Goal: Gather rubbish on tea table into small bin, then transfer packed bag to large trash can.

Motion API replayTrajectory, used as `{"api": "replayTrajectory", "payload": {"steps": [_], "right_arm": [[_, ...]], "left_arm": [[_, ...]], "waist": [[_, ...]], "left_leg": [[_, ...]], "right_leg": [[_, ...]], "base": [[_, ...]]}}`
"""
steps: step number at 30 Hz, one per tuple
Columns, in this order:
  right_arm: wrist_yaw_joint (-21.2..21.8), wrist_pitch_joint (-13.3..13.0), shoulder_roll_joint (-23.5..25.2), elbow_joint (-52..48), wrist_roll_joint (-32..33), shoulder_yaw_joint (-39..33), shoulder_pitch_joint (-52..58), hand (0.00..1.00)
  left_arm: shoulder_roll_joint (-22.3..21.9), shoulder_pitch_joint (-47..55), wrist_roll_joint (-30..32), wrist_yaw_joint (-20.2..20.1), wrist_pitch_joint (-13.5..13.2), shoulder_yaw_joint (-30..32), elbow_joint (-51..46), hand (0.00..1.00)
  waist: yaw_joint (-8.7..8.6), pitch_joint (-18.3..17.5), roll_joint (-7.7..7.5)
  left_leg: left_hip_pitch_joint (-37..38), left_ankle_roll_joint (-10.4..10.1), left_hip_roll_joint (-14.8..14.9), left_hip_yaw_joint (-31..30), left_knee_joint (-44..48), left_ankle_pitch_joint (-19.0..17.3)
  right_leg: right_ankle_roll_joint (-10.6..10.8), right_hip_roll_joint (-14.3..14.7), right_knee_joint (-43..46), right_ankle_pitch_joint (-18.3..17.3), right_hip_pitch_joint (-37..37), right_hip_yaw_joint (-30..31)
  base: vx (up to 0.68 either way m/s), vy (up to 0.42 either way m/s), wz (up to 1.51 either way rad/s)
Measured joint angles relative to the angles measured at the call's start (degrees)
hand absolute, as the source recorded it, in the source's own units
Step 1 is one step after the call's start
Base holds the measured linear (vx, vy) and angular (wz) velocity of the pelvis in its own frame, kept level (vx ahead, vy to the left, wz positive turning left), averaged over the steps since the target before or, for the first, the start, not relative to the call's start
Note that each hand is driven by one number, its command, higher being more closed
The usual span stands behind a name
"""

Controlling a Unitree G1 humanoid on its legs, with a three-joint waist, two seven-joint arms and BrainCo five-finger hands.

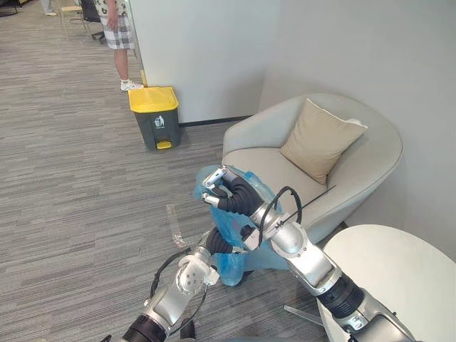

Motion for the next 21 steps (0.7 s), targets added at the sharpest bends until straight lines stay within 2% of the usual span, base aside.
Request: {"api": "replayTrajectory", "payload": {"steps": [5, 6, 12, 21], "right_arm": [[0.02, 0.13, 1.33, 0.00, 0.00, 0.87, -0.12, 1.00], [0.02, 0.14, 1.88, 0.00, 0.01, 1.71, -0.14, 1.00], [0.15, 1.26, 1.84, 0.00, 0.04, 4.03, -0.14, 1.00], [0.27, 1.28, 1.86, 0.00, 0.09, 4.11, -0.14, 1.00]], "left_arm": [[-0.36, 0.00, 0.00, 0.48, 0.74, -0.19, 0.11, 0.00], [-0.62, -0.06, 0.01, 1.09, 0.73, -0.28, 0.35, 1.00], [-1.93, -0.85, 0.27, 2.91, 0.80, -2.28, 3.56, 1.00], [-2.54, -2.32, 1.19, 4.81, 0.97, -2.75, 4.90, 1.00]], "waist": [[0.21, 0.00, -0.01], [0.05, 0.01, -0.03], [0.09, -0.03, -0.28], [0.02, 0.08, -0.52]], "left_leg": [[0.76, -0.53, 0.24, 1.29, -0.01, -0.46], [0.70, -0.58, 0.62, 1.37, -0.01, -0.60], [0.44, -0.69, 1.14, 1.38, -0.01, -0.70], [0.67, -0.91, 1.64, 2.39, 0.02, -0.71]], "right_leg": [[-0.24, 0.07, 0.17, -0.17, -0.02, 1.22], [-0.04, 0.16, 0.11, -0.29, -0.11, 1.43], [-0.08, 0.45, -0.02, -0.30, -0.44, 1.95], [-0.72, 1.31, -0.64, 0.63, -0.61, 3.10]], "base": [[0.00, 0.002, -0.13], [0.00, -0.001, -0.09], [0.01, -0.005, -0.02], [0.05, -0.018, -0.08]]}}
